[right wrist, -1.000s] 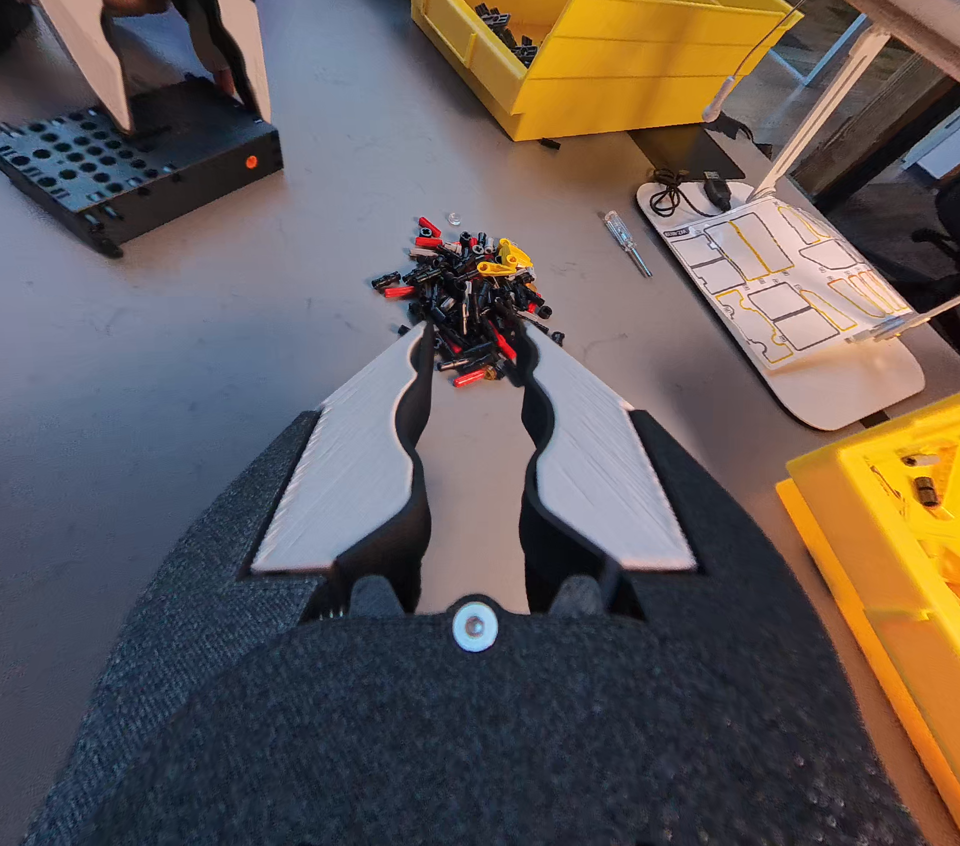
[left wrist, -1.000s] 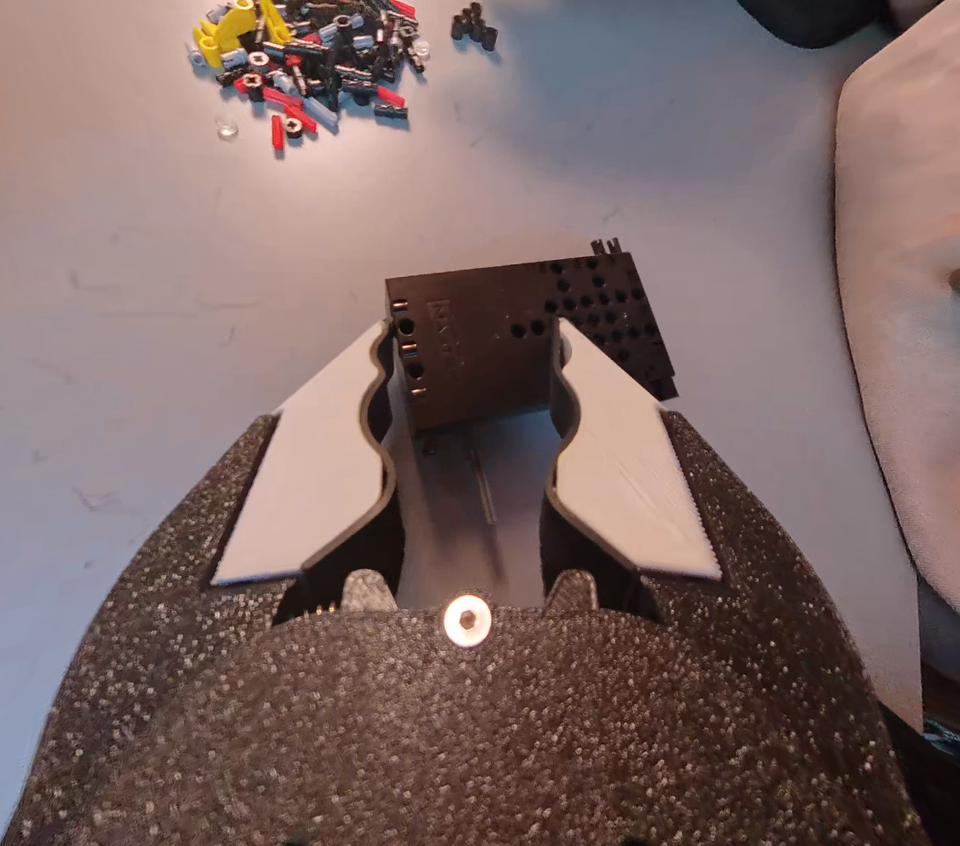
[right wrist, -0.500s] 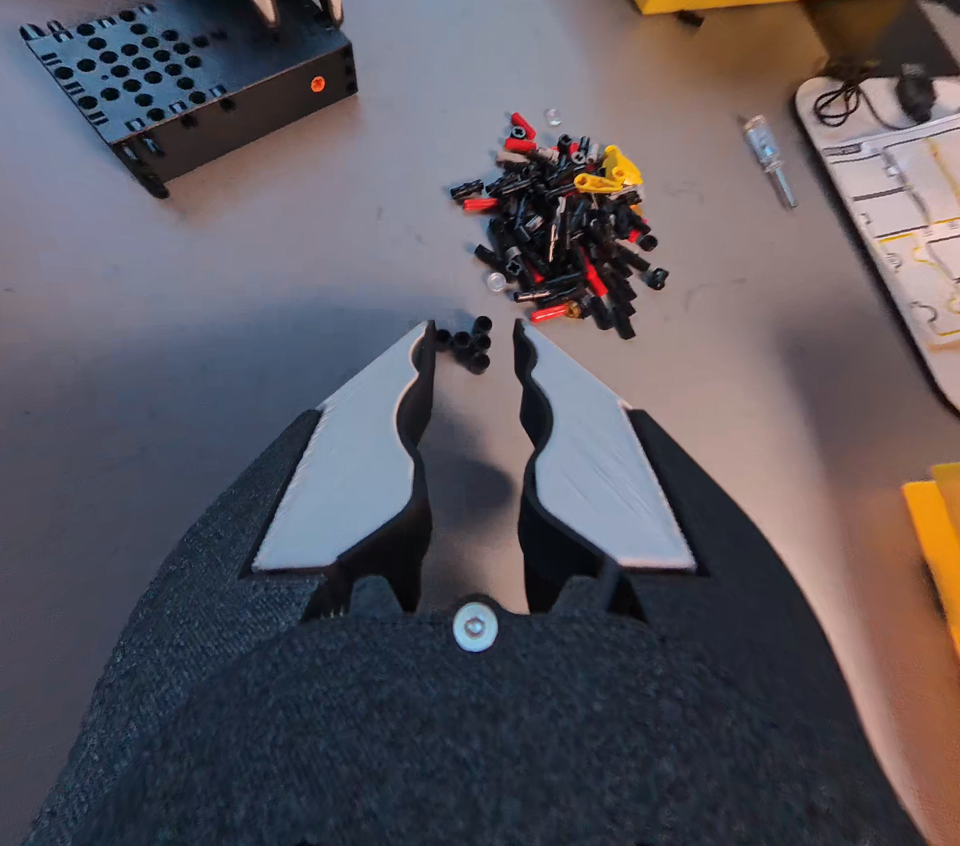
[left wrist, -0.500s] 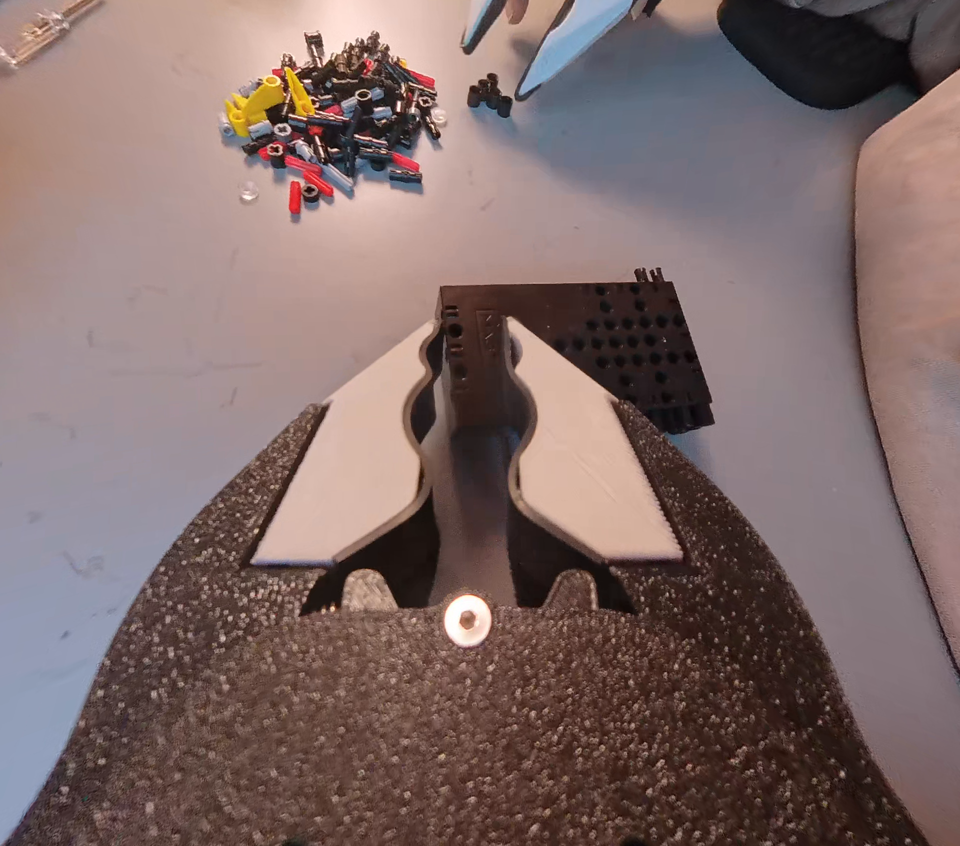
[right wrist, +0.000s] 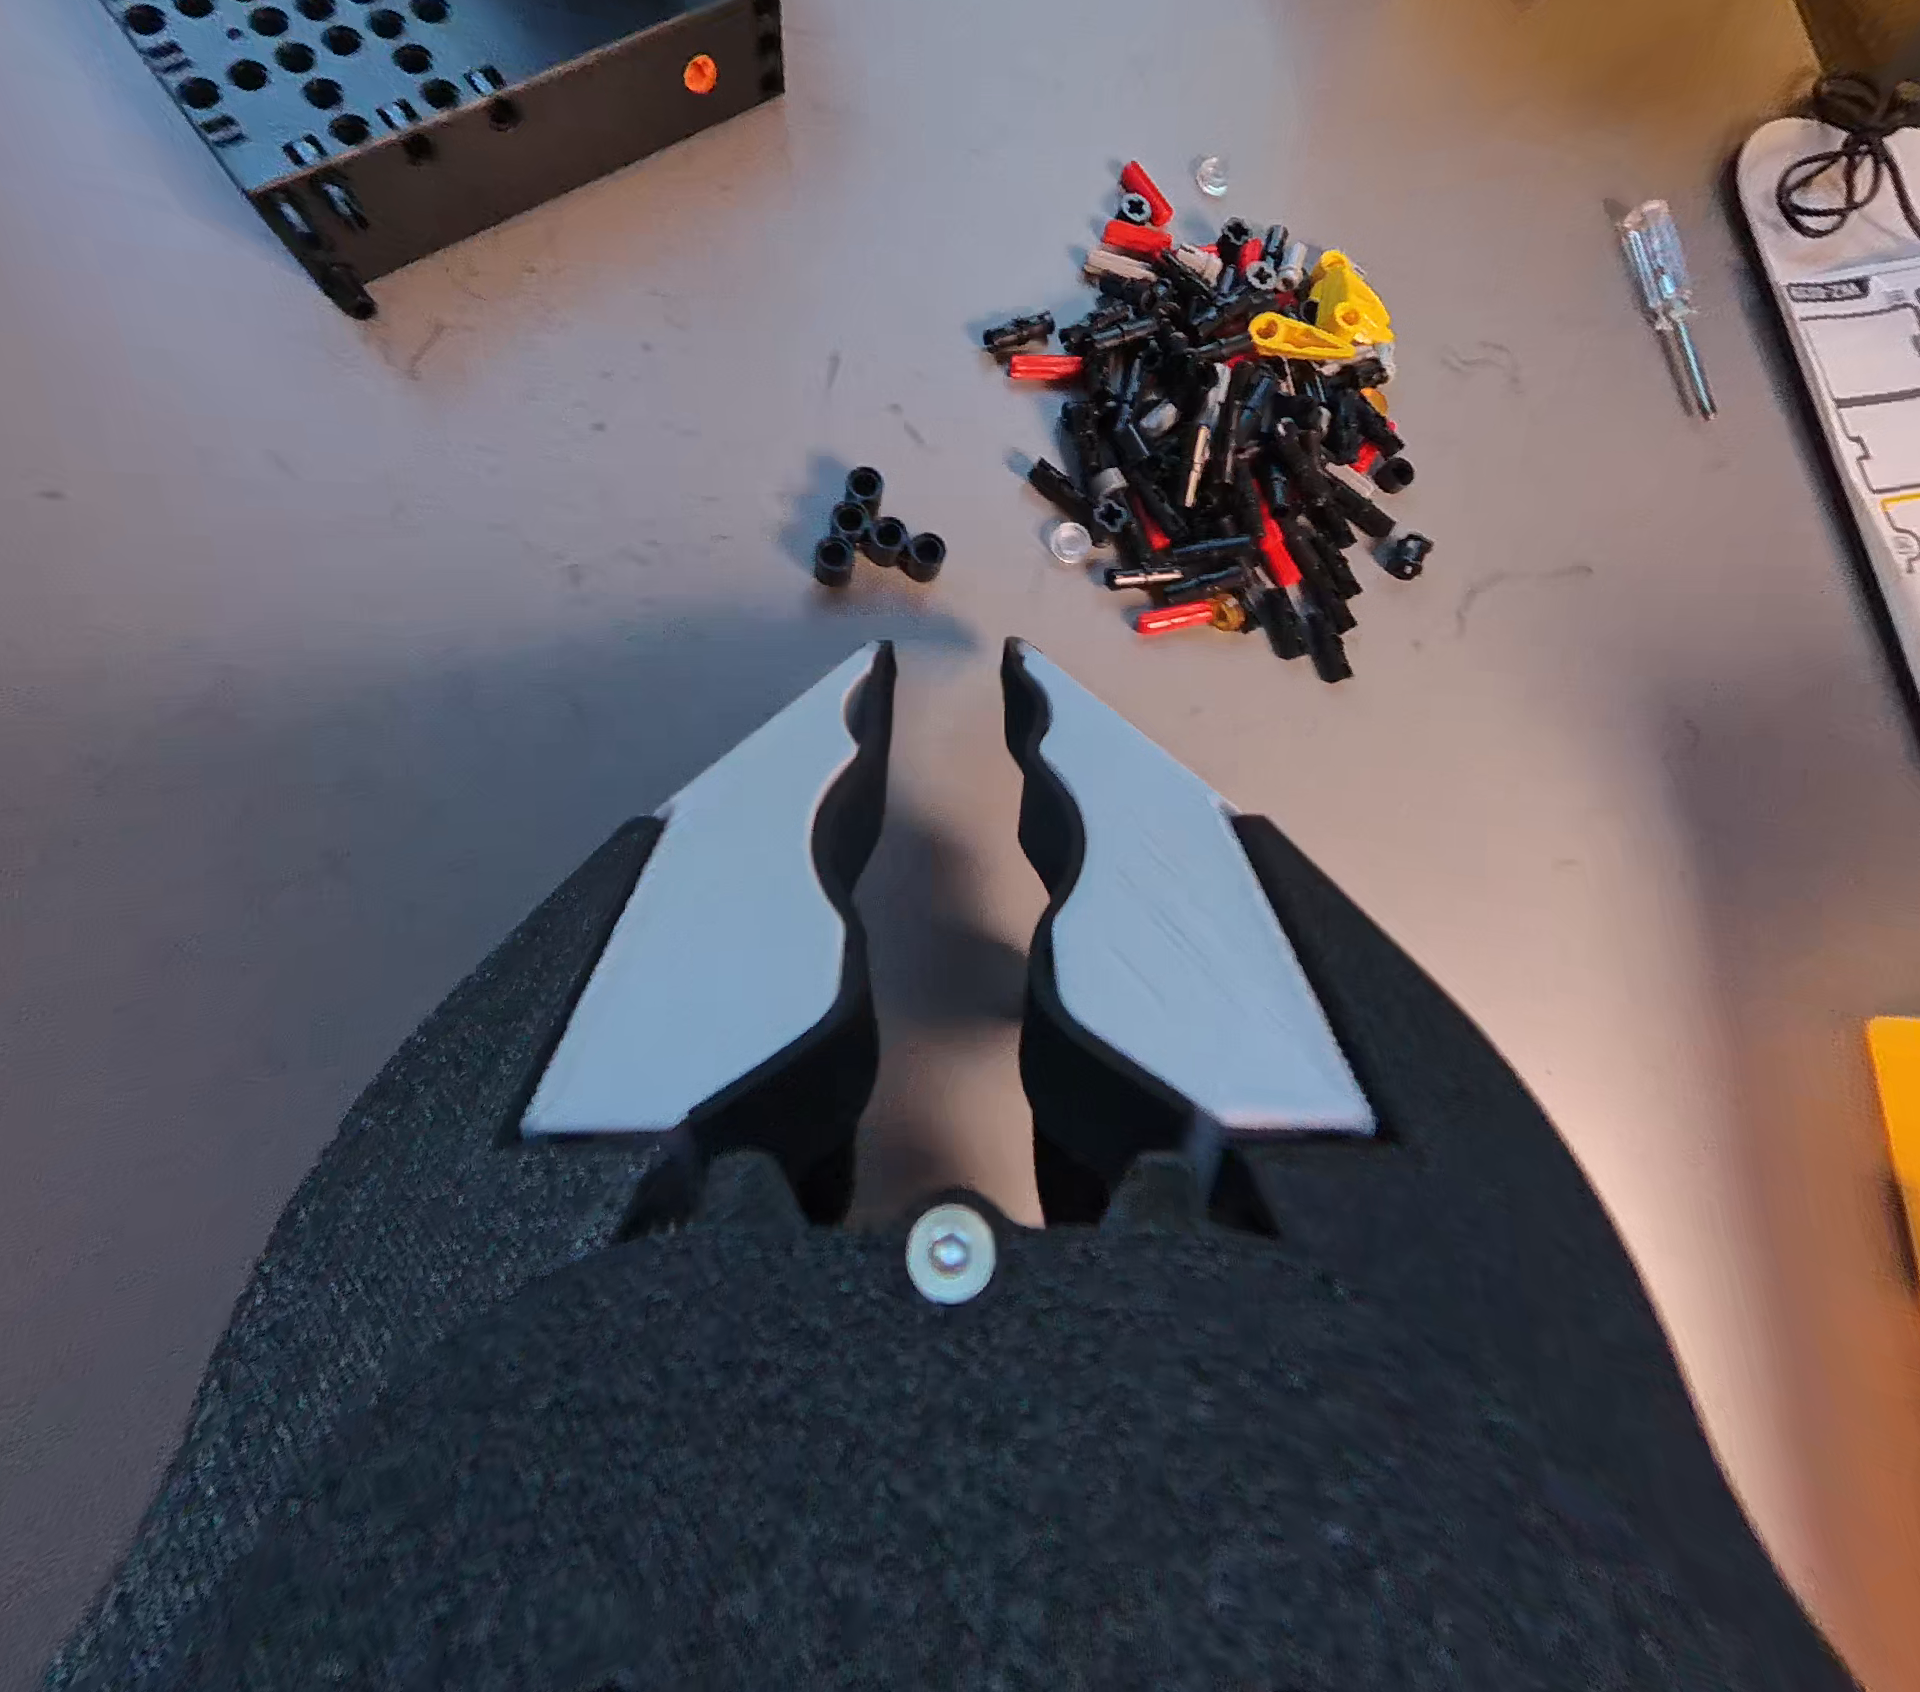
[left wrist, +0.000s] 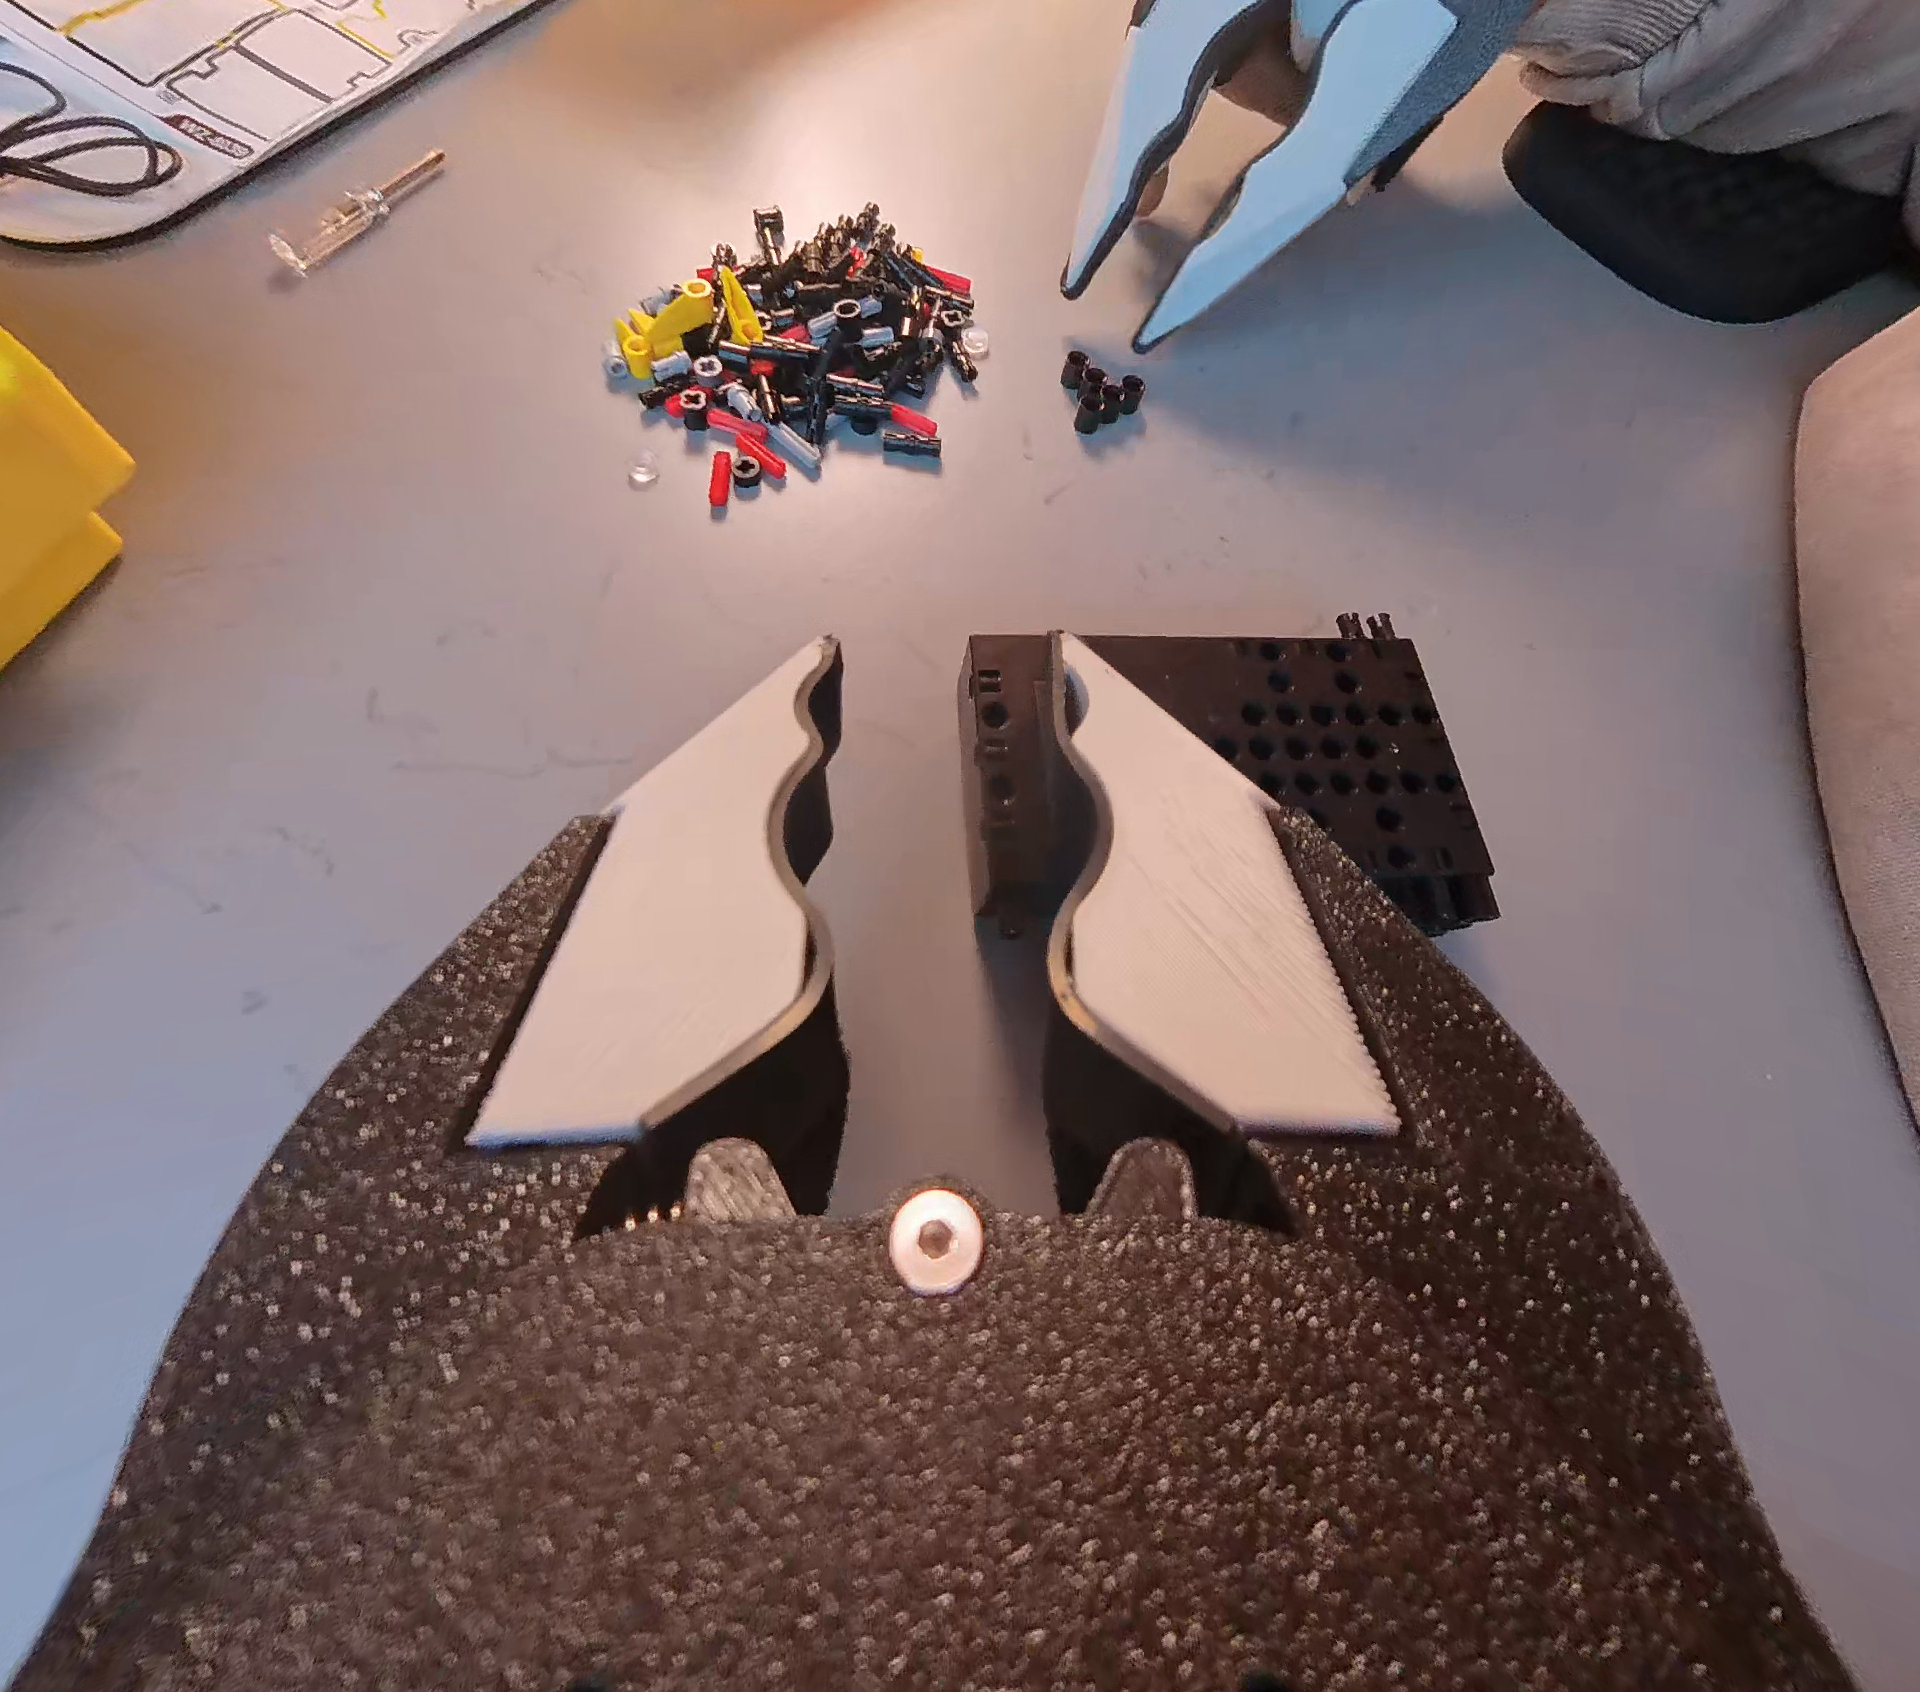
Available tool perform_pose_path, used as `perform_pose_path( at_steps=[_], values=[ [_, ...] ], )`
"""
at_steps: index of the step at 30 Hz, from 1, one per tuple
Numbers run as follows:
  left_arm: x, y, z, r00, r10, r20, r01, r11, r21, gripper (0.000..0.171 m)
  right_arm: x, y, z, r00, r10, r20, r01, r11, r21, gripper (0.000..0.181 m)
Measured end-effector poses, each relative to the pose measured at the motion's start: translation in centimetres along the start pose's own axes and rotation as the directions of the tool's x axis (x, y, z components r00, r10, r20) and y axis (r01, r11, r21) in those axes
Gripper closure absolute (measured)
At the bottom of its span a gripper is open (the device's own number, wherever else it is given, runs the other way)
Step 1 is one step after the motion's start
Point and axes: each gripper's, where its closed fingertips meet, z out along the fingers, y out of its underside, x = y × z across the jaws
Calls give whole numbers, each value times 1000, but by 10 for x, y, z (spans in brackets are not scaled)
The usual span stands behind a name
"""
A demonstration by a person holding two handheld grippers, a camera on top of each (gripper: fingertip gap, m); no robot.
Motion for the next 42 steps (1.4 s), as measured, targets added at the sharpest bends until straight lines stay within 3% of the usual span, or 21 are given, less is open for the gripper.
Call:
perform_pose_path(
  at_steps=[3,6,11,23,31,36,42],
  values=[
    [0,2,3,1000,9,5,-9,1000,-14,132,-11,-15,1,999,19,50,-22,998,63,151],
    [2,3,4,1000,21,3,-21,1000,-22,132,-13,-17,12,996,73,41,-74,997,20,145],
    [2,2,4,999,33,10,-33,999,-18,132,-11,-13,17,998,68,-2,-68,996,-63,175],
    [-5,-7,0,998,44,55,-46,998,35,132,-2,-22,0,997,70,-13,-69,997,44,176],
    [-9,-15,-4,995,44,88,-52,995,84,132,69,-17,-51,955,153,-254,-112,979,171,175],
    [-11,-16,-3,995,35,94,-44,995,92,132,137,24,-101,828,276,-488,-189,957,221,175],
    [-12,-16,-2,995,30,99,-39,995,91,132,194,62,-134,686,355,-635,-250,935,253,175]
  ],
)
